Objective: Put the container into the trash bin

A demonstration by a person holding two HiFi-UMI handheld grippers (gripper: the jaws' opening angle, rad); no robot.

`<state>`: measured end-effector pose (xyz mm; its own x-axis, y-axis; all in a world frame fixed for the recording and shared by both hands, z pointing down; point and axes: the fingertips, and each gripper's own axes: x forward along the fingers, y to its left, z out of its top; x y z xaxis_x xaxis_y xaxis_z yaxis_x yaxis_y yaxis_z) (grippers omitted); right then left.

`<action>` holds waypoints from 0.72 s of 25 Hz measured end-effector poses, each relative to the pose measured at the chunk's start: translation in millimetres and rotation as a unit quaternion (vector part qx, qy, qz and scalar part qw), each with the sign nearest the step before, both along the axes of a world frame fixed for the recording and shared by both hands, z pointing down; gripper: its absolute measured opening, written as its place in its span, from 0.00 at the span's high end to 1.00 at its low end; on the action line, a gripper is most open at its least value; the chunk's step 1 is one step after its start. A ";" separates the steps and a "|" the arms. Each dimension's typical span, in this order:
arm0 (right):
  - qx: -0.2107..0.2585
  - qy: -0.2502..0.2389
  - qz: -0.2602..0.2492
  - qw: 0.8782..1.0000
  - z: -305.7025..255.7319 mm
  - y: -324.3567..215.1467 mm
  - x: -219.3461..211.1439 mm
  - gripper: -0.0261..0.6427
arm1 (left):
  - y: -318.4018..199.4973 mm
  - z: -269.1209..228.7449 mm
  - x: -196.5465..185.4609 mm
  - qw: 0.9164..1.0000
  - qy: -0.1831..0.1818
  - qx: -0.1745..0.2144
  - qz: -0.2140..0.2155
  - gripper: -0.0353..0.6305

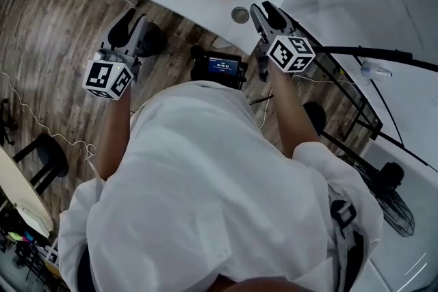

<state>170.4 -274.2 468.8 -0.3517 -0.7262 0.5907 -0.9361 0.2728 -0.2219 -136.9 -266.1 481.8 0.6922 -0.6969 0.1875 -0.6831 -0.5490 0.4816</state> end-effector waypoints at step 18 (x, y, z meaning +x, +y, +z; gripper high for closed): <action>-0.233 -0.272 0.256 0.898 60.5 165.7 40.4 0.72 | 127.5 -41.3 -7.8 0.998 -0.041 -0.049 -0.013 0.76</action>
